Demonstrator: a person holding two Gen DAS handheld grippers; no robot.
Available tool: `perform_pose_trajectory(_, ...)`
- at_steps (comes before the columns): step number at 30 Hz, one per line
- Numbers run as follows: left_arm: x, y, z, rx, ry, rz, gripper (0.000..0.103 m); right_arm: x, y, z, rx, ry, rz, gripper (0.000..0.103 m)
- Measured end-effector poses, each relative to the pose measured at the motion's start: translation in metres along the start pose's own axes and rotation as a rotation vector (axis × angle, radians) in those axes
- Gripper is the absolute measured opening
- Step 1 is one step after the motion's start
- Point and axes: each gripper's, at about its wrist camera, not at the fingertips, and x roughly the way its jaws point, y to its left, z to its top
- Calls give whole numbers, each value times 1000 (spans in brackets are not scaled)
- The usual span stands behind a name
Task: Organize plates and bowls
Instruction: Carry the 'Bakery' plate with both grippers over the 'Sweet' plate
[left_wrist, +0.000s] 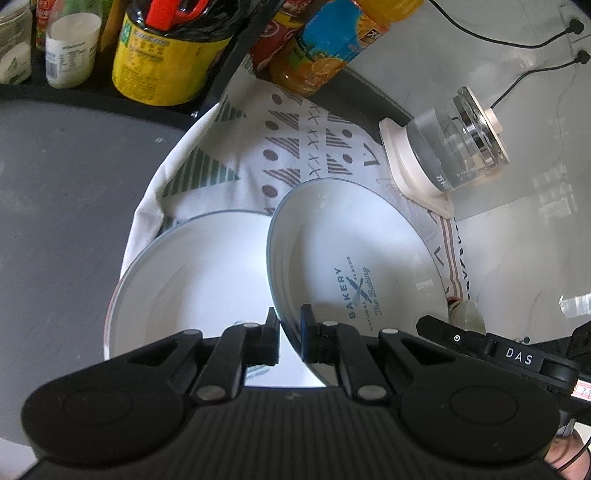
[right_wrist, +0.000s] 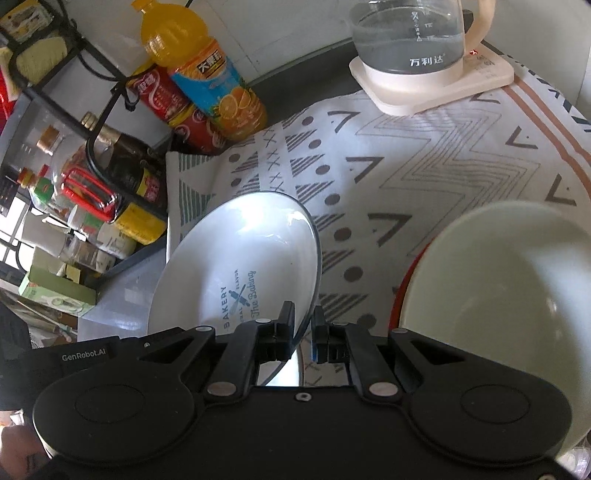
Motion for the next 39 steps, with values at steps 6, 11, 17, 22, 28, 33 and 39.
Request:
perform_pose_trajectory(6, -4, 10, -11, 11, 15, 4, 8, 0, 4, -15, -9, 0, -9, 9)
perform_pose_trajectory(11, -6, 17, -19, 13, 21, 5, 8, 0, 8, -28, -17, -1, -19, 9)
perform_pose_trajectory(17, -8, 25, -27, 9, 33, 16, 8, 2, 17, -39, -47, 4, -41, 9)
perform_pose_trajectory(22, -8, 33, -31, -1, 36, 23, 9, 6, 22, -46, -63, 13, -48, 9)
perform_pose_trajectory(28, -6, 38, -34, -2, 40, 47, 10, 12, 29, -52, -86, 23, -67, 9)
perform_pose_trajectory(33, -5, 40, -40, 3, 43, 66, 10, 17, 32, -58, -106, 35, -95, 10)
perform_pose_trajectory(39, -5, 42, -44, 15, 37, 87, 10, 22, 35, -63, -126, 43, -119, 11)
